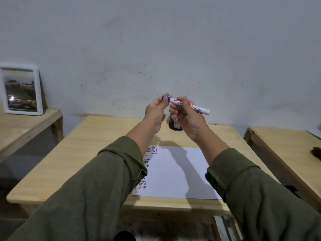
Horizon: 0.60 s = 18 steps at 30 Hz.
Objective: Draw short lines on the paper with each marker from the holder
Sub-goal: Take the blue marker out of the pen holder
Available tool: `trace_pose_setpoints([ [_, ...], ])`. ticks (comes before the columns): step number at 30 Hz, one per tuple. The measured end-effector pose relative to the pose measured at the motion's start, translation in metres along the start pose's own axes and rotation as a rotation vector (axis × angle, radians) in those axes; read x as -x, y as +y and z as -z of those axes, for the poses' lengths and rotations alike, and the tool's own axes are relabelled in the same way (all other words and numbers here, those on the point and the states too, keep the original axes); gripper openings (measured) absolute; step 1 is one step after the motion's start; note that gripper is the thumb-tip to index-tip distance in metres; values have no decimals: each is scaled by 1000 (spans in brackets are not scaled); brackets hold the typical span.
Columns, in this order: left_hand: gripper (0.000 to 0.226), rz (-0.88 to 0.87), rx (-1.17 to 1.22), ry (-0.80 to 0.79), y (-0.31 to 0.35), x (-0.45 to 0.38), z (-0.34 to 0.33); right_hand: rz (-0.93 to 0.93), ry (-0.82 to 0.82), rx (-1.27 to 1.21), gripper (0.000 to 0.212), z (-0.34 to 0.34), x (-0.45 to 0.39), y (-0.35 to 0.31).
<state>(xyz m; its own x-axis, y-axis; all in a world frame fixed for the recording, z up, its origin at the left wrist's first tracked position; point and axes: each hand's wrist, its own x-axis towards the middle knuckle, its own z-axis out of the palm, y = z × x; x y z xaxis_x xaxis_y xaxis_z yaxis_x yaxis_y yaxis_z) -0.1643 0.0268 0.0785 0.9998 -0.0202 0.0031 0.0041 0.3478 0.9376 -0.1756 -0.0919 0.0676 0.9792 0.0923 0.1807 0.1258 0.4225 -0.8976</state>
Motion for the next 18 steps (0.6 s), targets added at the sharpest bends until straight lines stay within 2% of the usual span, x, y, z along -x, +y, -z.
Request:
trace_pose_setpoints([
  [3,34,-14,139,-80,0,-1,0,-36,39,-144,21,-7,0,2],
  [6,29,-20,201,-66,0,-2,1,-42,50,-213,18,-11,0,4],
  [9,18,14,119,34,-2,-2,1,-22,44,-156,15,-11,0,6],
  [18,27,154,31,289,6,-9,15,62,-81,116,16,-4,1,8],
])
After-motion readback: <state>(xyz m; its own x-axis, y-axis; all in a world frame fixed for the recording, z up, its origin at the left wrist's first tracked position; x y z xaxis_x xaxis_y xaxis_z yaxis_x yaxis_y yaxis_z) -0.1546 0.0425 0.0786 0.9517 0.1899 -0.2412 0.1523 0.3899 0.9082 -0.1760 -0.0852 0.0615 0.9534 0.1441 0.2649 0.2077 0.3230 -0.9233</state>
